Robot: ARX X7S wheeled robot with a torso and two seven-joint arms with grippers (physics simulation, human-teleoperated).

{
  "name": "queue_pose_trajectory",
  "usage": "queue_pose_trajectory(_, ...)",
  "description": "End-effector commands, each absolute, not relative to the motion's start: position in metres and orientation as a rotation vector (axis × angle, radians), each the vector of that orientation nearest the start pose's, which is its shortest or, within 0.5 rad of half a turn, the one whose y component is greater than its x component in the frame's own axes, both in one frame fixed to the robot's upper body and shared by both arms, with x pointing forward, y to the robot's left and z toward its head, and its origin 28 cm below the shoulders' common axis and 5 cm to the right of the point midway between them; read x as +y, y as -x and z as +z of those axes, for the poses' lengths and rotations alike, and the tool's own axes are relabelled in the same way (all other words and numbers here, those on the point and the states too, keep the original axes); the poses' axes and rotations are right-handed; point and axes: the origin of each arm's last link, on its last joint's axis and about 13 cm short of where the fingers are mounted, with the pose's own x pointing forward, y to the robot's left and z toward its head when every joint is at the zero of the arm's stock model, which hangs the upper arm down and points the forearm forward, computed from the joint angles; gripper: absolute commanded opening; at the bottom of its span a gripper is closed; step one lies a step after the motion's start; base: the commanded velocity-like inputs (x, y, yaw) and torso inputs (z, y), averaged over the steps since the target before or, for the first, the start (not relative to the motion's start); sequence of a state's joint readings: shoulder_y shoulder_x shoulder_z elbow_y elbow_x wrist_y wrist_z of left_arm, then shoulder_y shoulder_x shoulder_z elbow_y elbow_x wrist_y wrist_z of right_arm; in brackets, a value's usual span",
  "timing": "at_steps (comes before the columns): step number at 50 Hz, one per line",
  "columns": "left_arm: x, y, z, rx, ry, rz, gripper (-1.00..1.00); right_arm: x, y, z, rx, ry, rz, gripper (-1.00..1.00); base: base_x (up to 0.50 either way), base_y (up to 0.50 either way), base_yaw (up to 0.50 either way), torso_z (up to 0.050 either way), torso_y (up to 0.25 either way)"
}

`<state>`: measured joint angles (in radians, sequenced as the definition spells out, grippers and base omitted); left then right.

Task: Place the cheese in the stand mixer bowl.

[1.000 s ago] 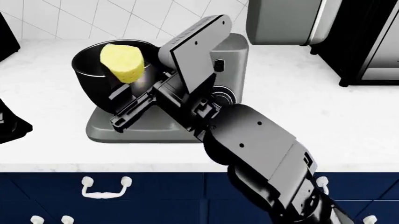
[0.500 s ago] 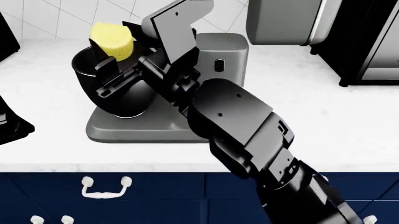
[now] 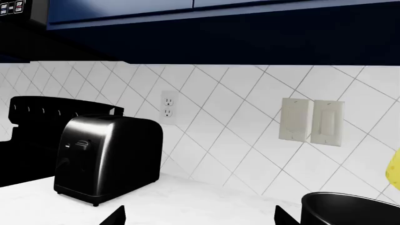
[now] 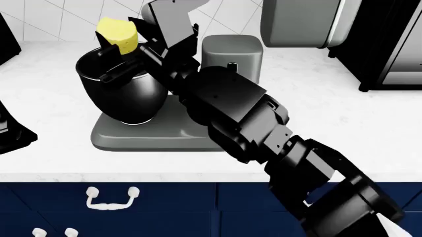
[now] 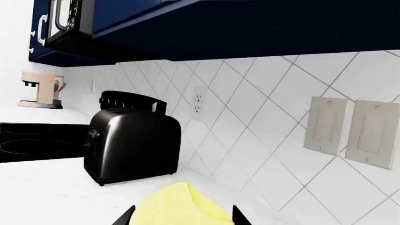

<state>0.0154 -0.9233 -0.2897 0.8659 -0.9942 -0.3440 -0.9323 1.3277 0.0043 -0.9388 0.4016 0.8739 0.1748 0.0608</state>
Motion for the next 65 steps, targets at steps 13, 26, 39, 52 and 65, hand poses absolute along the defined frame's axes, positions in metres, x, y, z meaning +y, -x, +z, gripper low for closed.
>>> queue_pose_trajectory(13,0.294,-0.163,0.221,-0.382,0.031,0.399,1.00,0.058,-0.368,0.277,-0.314,0.019,0.801,1.00,0.00,0.00,0.00,0.000,0.000)
queue_pose_trajectory(26,0.295,-0.162,0.221,-0.386,0.034,0.399,1.00,0.058,-0.365,0.277,-0.318,0.011,0.811,1.00,0.00,0.00,0.00,0.000,0.000)
queue_pose_trajectory(39,0.295,-0.163,0.221,-0.383,0.036,0.398,1.00,0.054,-0.317,0.277,-0.391,0.009,0.983,1.00,0.00,0.00,0.00,0.000,0.000)
queue_pose_trajectory(52,0.294,-0.163,0.220,-0.381,0.039,0.395,1.00,0.029,-0.289,0.270,-0.434,-0.076,0.979,1.00,0.00,0.00,0.00,0.000,0.000)
queue_pose_trajectory(65,0.293,-0.164,0.215,-0.363,0.037,0.400,1.00,-0.025,-0.258,0.254,-0.529,-0.012,0.740,1.00,0.00,0.00,0.00,0.000,0.000)
